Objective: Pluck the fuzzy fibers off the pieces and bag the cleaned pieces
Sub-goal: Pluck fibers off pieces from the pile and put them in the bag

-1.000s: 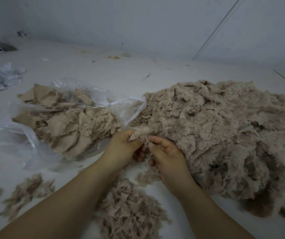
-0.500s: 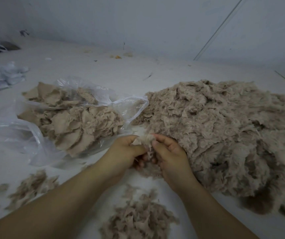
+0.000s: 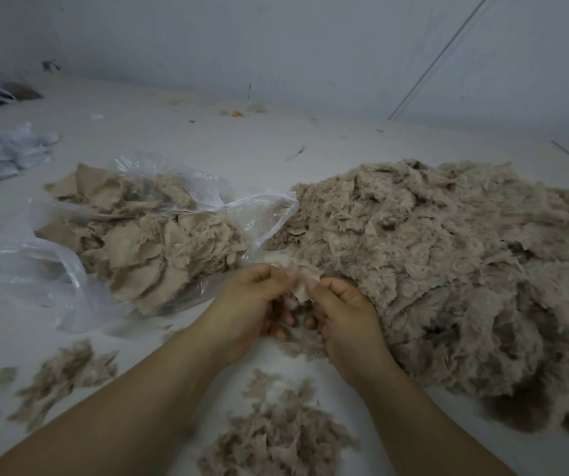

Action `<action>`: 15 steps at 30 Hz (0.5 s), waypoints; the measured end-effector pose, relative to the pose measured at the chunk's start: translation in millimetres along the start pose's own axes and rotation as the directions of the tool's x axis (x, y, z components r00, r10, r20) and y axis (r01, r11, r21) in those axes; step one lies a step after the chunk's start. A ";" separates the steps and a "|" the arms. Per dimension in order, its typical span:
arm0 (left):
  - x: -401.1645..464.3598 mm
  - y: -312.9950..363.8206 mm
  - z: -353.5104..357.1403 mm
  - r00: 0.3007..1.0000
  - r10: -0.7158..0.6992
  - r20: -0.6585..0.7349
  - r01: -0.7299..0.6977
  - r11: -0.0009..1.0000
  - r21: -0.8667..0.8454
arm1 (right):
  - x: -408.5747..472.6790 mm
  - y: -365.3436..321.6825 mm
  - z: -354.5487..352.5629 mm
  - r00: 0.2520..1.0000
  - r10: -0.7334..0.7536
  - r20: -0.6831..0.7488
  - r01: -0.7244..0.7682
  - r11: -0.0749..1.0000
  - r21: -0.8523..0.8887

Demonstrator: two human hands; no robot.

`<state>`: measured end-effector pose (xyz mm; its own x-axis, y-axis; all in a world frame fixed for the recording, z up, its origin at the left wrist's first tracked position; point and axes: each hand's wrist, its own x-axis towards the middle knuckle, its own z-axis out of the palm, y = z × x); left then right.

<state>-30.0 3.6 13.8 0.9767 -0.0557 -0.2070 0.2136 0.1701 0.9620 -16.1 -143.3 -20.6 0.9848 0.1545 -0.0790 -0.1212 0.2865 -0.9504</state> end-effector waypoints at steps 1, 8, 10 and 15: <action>-0.8 -0.7 1.6 1.000 0.014 0.009 -0.014 0.999 0.043 | 0.0 -0.2 0.1 1.000 0.000 0.010 0.000 1.000 0.005; -5.2 1.5 -2.4 0.996 0.049 0.070 -0.055 0.994 0.094 | 1.2 3.1 -1.1 0.999 0.048 -0.007 -0.048 0.999 0.025; -9.4 3.5 -12.7 0.994 0.024 0.106 -0.039 0.989 0.144 | 1.5 5.6 -3.5 0.998 0.027 -0.053 -0.025 0.999 0.032; -23.4 11.8 -47.3 0.912 -0.199 0.359 0.024 0.899 0.437 | 3.6 7.1 -4.5 0.996 0.042 -0.084 -0.038 0.998 0.039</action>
<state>-49.4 53.5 21.5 0.8416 -0.4375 -0.3166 0.2078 -0.2787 0.9376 -12.9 -144.9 -29.0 0.9859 0.0867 -0.1433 -0.1637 0.3172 -0.9341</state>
